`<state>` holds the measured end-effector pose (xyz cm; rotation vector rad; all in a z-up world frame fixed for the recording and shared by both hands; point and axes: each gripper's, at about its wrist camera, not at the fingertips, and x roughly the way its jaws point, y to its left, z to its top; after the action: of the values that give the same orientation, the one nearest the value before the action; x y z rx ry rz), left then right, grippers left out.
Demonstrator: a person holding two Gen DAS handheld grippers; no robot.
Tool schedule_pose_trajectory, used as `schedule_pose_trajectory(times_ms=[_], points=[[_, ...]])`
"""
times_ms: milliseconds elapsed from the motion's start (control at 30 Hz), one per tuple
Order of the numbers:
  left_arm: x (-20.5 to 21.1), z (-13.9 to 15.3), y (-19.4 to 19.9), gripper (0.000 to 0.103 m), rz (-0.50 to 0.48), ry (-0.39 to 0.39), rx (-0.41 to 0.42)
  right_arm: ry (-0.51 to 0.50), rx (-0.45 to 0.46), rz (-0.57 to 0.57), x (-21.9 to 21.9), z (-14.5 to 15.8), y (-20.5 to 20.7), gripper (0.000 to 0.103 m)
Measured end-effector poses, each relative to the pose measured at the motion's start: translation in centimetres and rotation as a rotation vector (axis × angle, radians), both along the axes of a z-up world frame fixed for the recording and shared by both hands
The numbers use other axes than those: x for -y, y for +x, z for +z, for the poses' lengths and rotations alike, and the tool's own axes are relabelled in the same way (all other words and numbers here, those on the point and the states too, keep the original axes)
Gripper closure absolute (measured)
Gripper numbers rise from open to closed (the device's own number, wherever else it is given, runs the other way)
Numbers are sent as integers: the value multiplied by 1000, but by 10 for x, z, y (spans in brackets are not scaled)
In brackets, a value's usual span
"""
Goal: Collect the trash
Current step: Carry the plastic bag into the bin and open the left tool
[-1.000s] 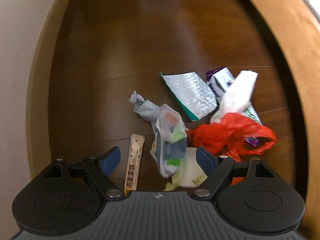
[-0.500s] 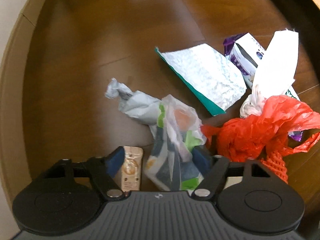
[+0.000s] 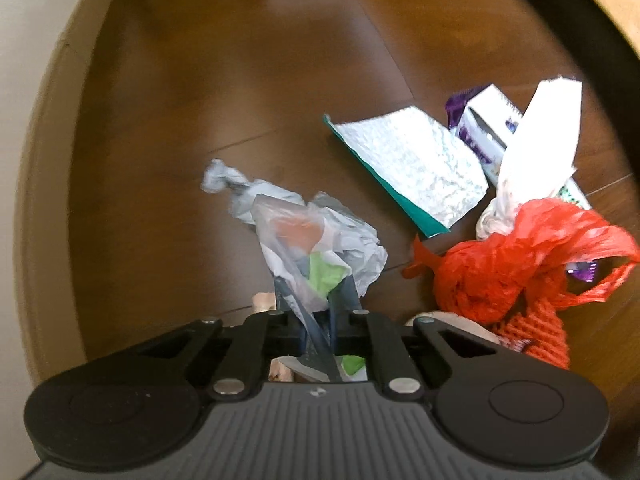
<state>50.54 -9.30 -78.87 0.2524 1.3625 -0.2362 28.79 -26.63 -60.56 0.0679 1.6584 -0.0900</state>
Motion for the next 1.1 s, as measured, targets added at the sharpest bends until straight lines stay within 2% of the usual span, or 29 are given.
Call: schedule_pose_trajectory(times_ms=[200, 400, 633, 767, 833, 933, 1067, 1100], points=[[-28, 63, -12, 95, 34, -38, -10, -15, 0, -9, -3, 0, 2, 101], [-40, 141, -32, 95, 51, -86, -13, 14, 4, -111, 8, 1, 9, 99], [-42, 248, -70, 95, -13, -138, 22, 40, -2, -147, 3, 14, 12, 96], [-41, 290, -96, 95, -72, -175, 5, 41, 17, -158, -4, 33, 13, 96], [-39, 305, -112, 95, -104, -200, -20, 37, 24, -171, -4, 40, 15, 96], [-28, 309, -133, 95, -148, -239, -89, 30, 36, -197, -3, 50, 19, 95], [-9, 292, -153, 95, -193, -255, -185, 12, 46, -219, -3, 56, 22, 94], [-5, 285, -157, 95, -205, -240, -193, 13, 42, -231, -2, 56, 22, 94]])
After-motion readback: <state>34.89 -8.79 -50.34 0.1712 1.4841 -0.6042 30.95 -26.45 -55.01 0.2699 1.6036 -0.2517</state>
